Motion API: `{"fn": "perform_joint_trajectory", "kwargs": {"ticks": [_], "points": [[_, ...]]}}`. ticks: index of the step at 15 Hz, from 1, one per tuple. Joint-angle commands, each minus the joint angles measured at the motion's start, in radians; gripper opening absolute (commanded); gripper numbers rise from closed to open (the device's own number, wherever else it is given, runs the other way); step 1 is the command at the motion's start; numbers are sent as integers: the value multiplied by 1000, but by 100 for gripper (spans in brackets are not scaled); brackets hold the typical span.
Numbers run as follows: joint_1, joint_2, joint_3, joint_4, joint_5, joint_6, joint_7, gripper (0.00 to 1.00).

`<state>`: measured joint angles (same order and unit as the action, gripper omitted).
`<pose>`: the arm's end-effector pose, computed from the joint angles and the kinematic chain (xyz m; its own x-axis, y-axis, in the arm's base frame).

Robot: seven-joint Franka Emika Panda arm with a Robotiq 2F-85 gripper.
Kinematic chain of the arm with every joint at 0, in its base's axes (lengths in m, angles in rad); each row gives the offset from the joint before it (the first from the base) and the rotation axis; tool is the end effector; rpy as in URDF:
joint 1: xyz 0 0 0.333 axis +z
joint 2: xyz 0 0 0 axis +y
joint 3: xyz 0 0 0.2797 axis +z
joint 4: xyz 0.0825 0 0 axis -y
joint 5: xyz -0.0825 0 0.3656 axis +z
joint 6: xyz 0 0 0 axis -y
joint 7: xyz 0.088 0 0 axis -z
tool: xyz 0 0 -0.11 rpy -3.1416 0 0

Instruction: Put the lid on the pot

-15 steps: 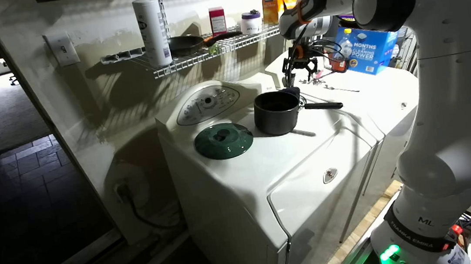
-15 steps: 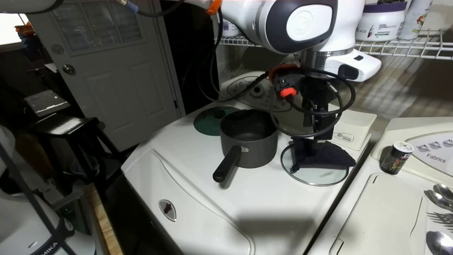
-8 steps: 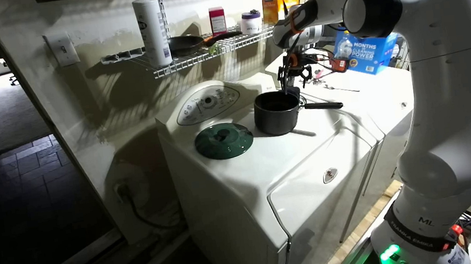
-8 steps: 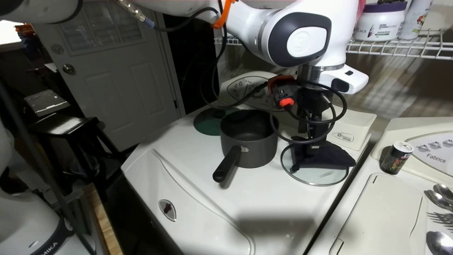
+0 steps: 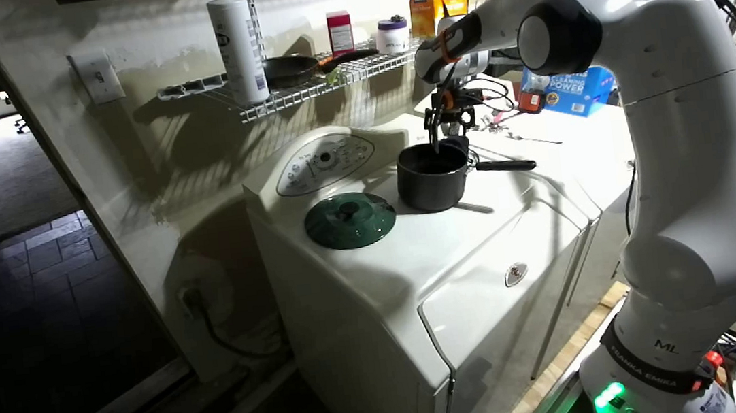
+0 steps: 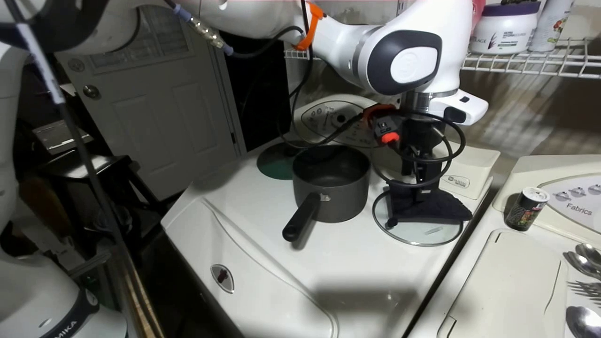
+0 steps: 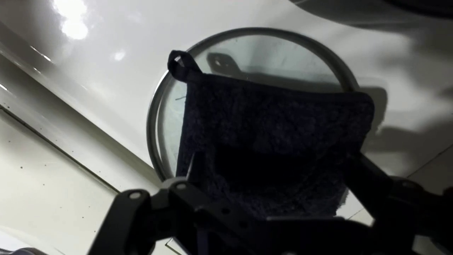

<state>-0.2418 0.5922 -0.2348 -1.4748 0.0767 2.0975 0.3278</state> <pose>0.6140 -0.2851 0.3187 0.6964 -0.7147 0.0642 -0.7175 -0.6952 0.0439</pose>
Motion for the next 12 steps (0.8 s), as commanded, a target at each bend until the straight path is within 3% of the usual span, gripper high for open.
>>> {"fn": "perform_joint_trajectory", "kwargs": {"ticks": [1, 4, 5, 6, 8, 11, 12], "points": [[-2, 75, -3, 100, -16, -26, 16, 100], [-4, 110, -3, 133, -17, -34, 14, 100], [-5, 120, -3, 144, -16, -44, 14, 93], [-6, 129, -2, 153, -15, -52, 13, 75], [-4, 140, -5, 165, -19, -59, 16, 59], [-5, 151, -6, 186, -19, -71, 22, 42], [-5, 153, -6, 190, -19, -73, 22, 42]]}}
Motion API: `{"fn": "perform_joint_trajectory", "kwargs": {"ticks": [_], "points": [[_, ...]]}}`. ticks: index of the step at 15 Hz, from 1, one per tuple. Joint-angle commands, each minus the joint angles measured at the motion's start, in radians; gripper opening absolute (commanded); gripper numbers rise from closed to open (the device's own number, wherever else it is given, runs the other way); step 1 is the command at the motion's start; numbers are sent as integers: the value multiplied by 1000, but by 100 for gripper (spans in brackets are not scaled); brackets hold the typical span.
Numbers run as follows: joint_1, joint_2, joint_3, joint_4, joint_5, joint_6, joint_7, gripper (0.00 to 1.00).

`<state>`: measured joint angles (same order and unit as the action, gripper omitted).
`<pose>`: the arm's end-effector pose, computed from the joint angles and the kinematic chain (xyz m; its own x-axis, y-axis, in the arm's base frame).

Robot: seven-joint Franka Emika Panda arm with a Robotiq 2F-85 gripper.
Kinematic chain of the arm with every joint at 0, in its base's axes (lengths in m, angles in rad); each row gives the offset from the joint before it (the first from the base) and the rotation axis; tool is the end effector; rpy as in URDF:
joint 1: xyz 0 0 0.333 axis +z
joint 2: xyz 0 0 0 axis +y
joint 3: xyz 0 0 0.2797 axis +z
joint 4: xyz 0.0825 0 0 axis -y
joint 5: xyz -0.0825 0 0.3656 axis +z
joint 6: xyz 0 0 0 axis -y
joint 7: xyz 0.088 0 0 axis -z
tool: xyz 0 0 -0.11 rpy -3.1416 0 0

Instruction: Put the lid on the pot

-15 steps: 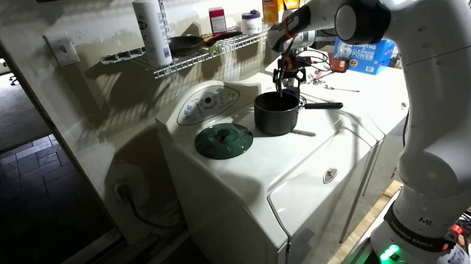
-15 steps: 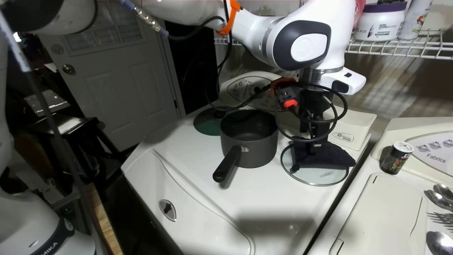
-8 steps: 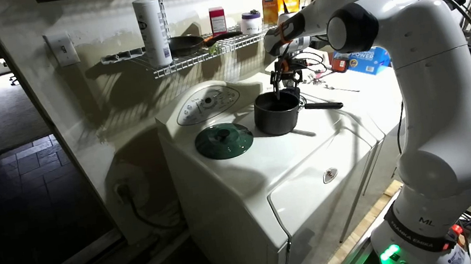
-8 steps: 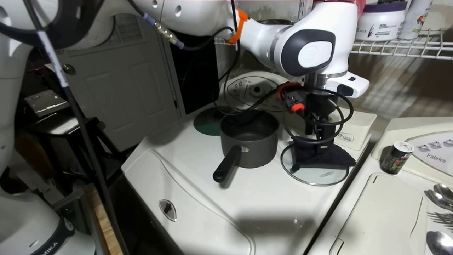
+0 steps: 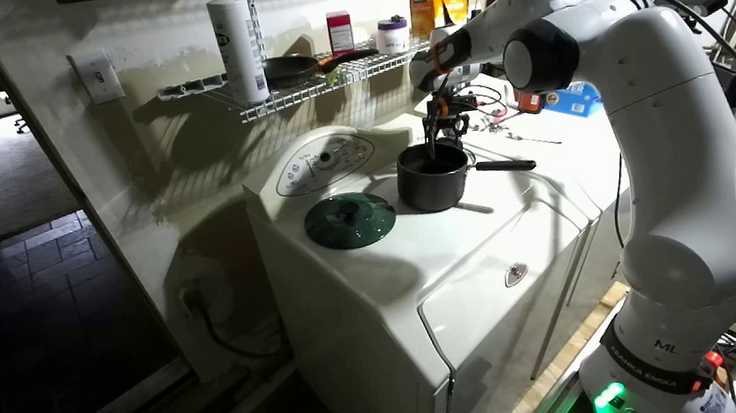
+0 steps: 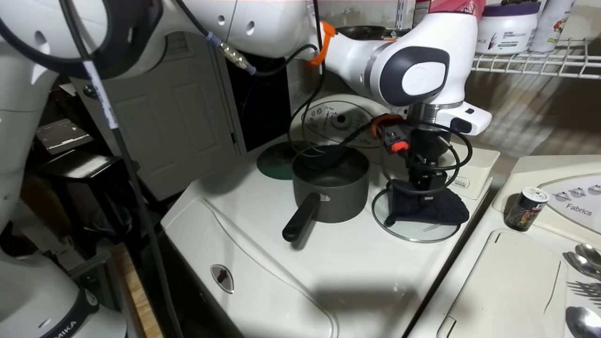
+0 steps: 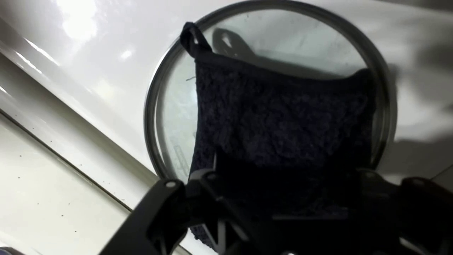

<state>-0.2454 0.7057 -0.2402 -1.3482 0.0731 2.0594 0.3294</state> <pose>0.6316 -0.2913 0.2960 0.7035 -0.7088 0.0515 -0.7105 -0.6995 0.0770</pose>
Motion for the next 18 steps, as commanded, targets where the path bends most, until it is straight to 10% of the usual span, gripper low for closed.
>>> {"fn": "perform_joint_trajectory", "kwargs": {"ticks": [1, 18], "points": [[0, 40, -1, 65, -16, -33, 22, 41], [-1, -43, -4, 23, -11, -44, 18, 41]]}}
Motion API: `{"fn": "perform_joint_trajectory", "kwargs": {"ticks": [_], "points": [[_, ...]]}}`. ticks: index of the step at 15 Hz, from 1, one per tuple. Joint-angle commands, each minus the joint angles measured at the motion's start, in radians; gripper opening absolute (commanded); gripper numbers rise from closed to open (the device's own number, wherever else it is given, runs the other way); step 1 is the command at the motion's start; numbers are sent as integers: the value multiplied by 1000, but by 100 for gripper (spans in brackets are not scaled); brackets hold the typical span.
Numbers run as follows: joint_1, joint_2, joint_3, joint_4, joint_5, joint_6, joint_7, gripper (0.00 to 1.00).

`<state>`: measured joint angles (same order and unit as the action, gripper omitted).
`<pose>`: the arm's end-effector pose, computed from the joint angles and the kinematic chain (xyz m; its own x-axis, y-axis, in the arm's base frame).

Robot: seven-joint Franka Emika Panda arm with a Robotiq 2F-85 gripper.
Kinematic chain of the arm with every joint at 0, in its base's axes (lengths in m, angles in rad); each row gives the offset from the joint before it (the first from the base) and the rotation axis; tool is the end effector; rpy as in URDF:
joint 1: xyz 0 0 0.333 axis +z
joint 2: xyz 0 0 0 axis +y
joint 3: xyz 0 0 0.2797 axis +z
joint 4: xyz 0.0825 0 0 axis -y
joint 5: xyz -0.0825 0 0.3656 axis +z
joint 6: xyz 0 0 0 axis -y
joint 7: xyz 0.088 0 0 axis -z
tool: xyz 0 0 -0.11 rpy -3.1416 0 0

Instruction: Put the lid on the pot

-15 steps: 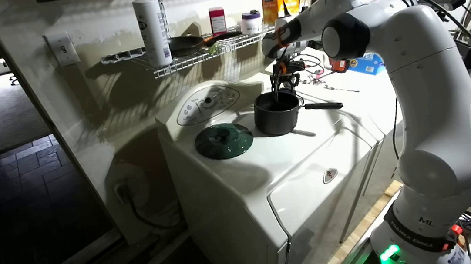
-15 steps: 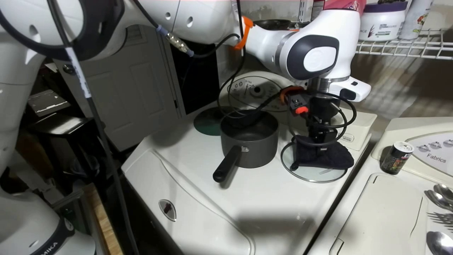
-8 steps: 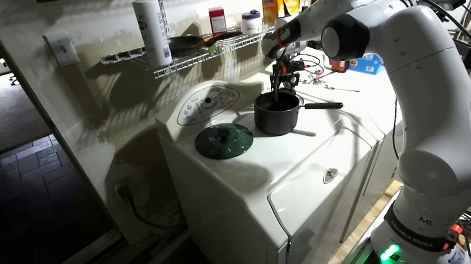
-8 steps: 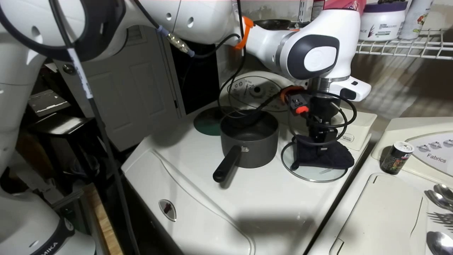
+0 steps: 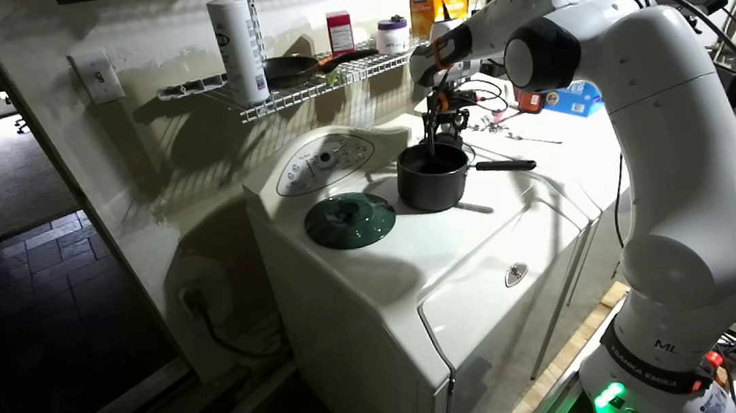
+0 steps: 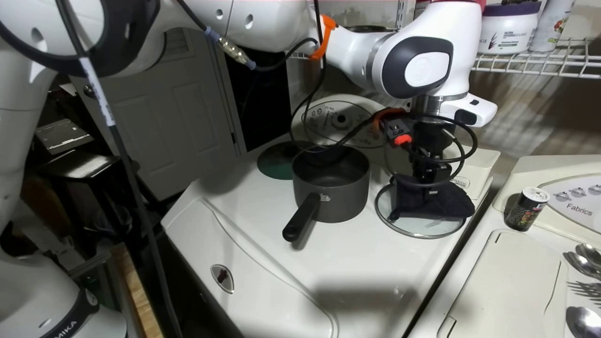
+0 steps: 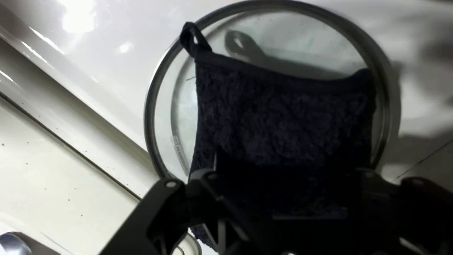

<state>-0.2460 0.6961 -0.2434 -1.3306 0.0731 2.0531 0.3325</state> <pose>0.6340 -0.2934 0.3102 0.6995 -0.7111 0.0713 -0.7147 -0.6960 0.0694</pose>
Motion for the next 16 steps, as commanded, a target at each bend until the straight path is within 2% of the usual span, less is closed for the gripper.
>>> {"fn": "perform_joint_trajectory", "kwargs": {"ticks": [1, 16], "points": [[-1, -42, -1, 2, -10, -36, 12, 41], [16, -181, -8, -23, -33, -112, 27, 41]]}}
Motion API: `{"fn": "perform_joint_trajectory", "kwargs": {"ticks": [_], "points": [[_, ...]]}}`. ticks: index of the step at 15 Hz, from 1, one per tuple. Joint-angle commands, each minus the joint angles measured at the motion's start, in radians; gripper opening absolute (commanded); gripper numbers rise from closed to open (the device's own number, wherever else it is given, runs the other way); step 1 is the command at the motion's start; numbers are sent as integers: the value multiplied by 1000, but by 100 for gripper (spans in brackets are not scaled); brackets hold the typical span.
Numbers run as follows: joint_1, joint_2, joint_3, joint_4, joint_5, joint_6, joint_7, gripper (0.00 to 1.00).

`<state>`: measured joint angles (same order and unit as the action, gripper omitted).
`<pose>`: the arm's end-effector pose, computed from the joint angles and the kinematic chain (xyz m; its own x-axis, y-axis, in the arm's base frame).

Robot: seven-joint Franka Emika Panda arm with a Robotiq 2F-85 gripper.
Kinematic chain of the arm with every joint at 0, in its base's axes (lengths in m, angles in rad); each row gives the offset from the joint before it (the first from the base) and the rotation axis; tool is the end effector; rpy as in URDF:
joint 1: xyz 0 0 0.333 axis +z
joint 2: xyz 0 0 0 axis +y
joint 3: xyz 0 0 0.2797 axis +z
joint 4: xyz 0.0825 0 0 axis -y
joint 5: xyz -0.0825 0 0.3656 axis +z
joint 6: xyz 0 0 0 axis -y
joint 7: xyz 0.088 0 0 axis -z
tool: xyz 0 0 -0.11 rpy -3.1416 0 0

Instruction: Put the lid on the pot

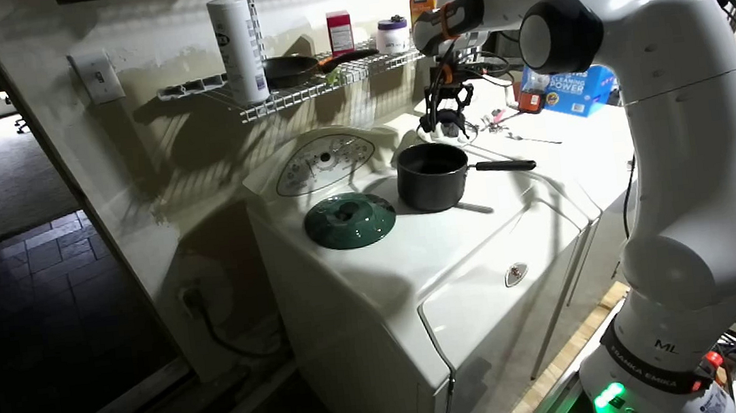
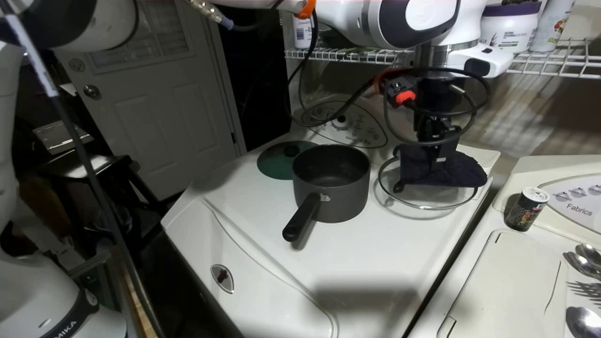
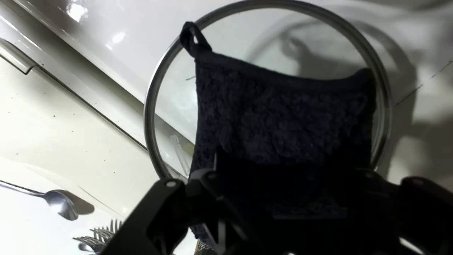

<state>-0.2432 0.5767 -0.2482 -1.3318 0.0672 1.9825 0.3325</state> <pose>0.6248 -0.2911 0.3848 0.6918 -0.7140 0.1081 -0.7205 -0.6924 0.0373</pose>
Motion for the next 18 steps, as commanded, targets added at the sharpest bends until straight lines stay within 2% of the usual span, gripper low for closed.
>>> {"fn": "perform_joint_trajectory", "kwargs": {"ticks": [1, 9, 18], "points": [[14, -77, -3, -30, -28, -45, 26, 41], [59, -218, 8, -135, -69, -63, 8, 41], [121, -386, 55, -376, -135, -70, -34, 41]]}}
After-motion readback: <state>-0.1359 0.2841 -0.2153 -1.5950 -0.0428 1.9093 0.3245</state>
